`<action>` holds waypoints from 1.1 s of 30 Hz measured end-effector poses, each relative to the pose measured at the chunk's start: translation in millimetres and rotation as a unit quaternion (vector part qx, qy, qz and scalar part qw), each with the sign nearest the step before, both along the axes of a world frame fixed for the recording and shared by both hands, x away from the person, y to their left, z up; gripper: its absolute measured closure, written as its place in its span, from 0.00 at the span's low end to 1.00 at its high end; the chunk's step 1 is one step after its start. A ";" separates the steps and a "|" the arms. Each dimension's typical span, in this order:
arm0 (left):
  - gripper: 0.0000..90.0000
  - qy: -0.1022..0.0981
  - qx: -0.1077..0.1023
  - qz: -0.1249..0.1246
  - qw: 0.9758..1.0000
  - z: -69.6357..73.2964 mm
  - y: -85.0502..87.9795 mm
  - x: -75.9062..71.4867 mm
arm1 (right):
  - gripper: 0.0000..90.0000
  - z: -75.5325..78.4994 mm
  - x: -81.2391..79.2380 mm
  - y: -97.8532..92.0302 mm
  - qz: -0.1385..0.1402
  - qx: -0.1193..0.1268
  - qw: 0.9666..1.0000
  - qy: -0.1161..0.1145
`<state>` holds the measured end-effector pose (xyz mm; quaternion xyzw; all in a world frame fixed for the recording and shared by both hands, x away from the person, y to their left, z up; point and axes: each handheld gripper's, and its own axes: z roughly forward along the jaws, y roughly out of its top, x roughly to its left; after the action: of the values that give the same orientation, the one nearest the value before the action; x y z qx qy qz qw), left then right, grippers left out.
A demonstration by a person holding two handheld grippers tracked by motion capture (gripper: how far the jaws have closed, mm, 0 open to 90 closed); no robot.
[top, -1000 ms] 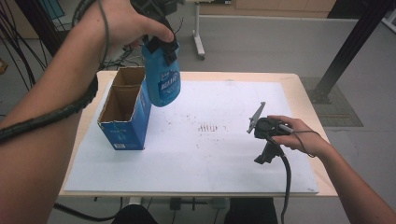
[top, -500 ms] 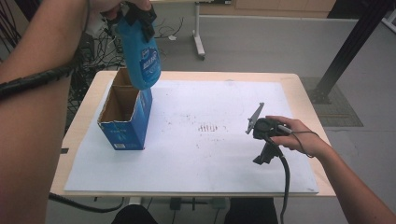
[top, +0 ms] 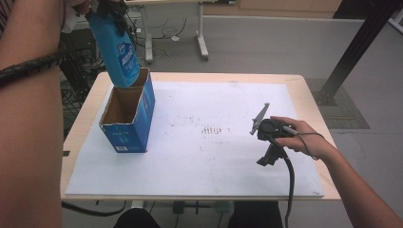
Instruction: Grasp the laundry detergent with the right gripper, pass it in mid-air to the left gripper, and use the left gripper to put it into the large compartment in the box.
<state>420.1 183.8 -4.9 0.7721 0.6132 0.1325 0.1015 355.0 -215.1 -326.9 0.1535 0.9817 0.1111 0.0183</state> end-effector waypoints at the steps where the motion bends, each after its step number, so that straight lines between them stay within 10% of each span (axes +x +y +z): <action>1: 0.42 -0.001 0.001 0.007 1.000 -1.1 1.4 0.6 | 0.05 -0.2 -0.1 0.4 0.001 0.000 1.000 0.000; 33: 0.42 0.003 0.004 0.069 0.998 -87.3 33.9 20.0 | 0.05 -2.5 -5.6 -0.8 0.001 0.013 1.000 -0.002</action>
<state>440.2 217.7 -92.2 0.7288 0.6646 0.1398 0.0871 349.4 -215.9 -329.3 0.1526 0.9802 0.1246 0.0184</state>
